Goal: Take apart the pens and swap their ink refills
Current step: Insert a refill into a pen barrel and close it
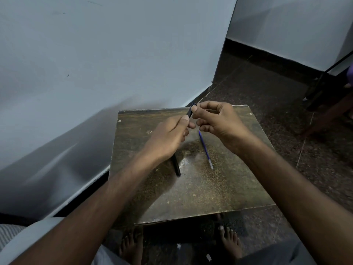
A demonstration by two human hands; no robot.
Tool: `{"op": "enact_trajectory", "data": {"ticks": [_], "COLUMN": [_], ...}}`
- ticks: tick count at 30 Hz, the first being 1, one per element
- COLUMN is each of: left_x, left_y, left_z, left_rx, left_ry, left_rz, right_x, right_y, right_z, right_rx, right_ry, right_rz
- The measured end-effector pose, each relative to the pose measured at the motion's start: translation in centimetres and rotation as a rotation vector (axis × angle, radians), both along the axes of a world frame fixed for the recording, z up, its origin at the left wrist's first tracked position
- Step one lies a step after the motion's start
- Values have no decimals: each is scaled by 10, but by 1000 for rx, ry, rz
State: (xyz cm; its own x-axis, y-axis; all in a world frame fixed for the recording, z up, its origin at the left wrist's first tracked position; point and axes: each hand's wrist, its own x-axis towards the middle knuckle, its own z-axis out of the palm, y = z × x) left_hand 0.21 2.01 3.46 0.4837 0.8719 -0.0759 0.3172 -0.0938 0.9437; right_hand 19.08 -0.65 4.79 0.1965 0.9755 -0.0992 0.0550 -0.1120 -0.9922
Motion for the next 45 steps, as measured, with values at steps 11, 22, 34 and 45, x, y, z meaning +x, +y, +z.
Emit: {"op": "enact_trajectory", "data": {"ticks": [11,22,34,45], "left_x": [8,-6,-10,-5], "left_y": [-5,7,19,5], "left_z": [12,7,-4,15], "left_rx": [185,3,-44,-237], "left_ry": [50,-60,-164,-448], "left_rz": [41,272,291,190], "right_x": [-6,0,-32,-24], "right_y": [-3,0,9,-15], "right_z": [6,9,-18,6], "right_rx": [86,145,-111,-94], "right_ry": [159,-272,-934,-233], "right_rz": [28,-194,83,272]}}
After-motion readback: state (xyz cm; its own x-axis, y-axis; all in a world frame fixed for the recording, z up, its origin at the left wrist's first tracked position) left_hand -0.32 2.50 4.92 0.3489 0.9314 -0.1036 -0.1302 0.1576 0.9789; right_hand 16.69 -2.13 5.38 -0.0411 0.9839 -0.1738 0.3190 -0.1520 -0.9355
